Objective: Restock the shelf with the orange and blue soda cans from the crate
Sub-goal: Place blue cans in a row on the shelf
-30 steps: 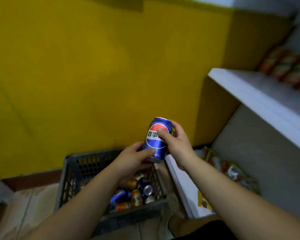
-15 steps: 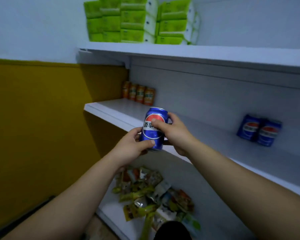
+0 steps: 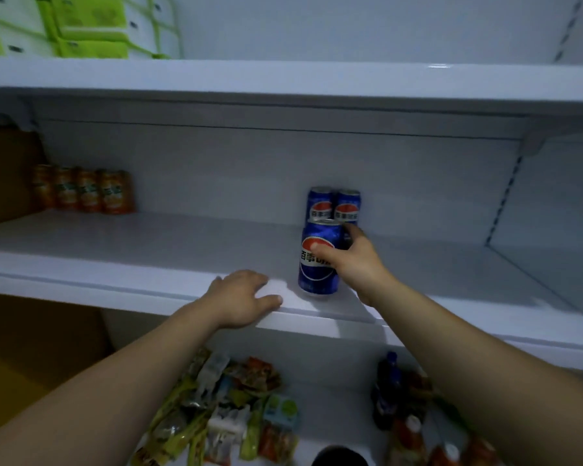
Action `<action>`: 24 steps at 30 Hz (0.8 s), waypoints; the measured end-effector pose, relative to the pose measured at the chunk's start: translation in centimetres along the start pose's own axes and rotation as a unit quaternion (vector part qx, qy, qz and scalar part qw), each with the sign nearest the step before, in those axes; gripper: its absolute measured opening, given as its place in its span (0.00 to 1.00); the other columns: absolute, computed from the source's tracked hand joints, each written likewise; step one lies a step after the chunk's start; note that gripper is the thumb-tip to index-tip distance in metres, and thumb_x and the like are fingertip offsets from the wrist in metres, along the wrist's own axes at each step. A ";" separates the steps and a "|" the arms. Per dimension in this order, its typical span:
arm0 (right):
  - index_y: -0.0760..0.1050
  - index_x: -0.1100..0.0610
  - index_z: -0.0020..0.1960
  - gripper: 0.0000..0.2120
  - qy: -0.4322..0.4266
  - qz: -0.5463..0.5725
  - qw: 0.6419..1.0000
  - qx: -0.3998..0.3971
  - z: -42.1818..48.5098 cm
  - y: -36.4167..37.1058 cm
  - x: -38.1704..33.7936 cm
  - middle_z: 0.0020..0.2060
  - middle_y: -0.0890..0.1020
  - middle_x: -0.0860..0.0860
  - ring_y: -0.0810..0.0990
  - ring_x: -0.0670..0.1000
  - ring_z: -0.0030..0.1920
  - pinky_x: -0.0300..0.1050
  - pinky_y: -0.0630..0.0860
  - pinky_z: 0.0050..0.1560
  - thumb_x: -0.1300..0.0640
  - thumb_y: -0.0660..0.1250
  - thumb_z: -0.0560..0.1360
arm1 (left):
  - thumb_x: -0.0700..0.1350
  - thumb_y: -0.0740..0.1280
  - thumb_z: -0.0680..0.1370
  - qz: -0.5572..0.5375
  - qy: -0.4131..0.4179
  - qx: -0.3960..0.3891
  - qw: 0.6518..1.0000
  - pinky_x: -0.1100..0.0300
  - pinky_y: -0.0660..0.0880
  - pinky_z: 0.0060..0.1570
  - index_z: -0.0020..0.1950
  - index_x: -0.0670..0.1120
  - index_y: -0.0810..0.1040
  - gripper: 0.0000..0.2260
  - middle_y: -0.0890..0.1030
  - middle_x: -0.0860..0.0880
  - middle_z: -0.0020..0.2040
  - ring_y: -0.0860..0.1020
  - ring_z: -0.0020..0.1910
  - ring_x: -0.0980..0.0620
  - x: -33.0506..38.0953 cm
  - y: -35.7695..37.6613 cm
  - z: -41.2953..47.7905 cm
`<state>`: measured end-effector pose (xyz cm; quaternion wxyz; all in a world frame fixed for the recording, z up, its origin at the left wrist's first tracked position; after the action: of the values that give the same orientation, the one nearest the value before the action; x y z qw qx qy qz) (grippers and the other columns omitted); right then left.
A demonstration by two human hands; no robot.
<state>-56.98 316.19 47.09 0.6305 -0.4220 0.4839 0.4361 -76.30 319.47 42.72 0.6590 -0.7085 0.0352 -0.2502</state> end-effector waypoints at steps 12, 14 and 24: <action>0.63 0.49 0.71 0.32 -0.052 -0.075 0.996 -0.009 1.5 -4.1 2.3 0.53 0.75 0.41 0.77 0.43 0.51 0.32 0.73 0.45 0.58 0.74 0.72 | 0.70 0.49 0.76 0.098 -0.014 -0.032 0.995 0.39 0.48 0.72 0.76 0.58 0.54 0.32 0.52 0.53 0.79 0.52 0.77 0.48 -0.6 0.6 4.4; 0.63 0.47 0.69 0.33 -0.049 -0.110 0.992 -0.020 2.1 -4.5 2.4 0.51 0.74 0.39 0.76 0.41 0.49 0.36 0.73 0.48 0.57 0.75 0.70 | 0.70 0.49 0.76 0.095 -0.013 -0.030 0.995 0.40 0.47 0.72 0.76 0.59 0.54 0.31 0.52 0.53 0.79 0.51 0.77 0.48 -0.6 0.6 4.3; 0.64 0.51 0.71 0.30 -0.090 -0.164 0.981 0.058 7.6 -7.0 3.3 0.58 0.75 0.45 0.74 0.46 0.56 0.40 0.71 0.53 0.53 0.73 0.73 | 0.74 0.46 0.70 0.091 -0.015 -0.026 0.995 0.41 0.47 0.72 0.76 0.60 0.54 0.37 0.52 0.54 0.79 0.50 0.77 0.50 -1.0 0.9 4.7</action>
<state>-47.92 322.02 46.01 0.7580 -0.4173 0.3741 0.3338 -75.03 324.00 41.50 0.6609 -0.7228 0.0963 -0.1775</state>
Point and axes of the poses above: each hand's wrist, its own z-axis towards the middle knuckle, its own y-axis out of the palm, x = y × z, the point moved 5 cm from there along z, towards the middle knuckle
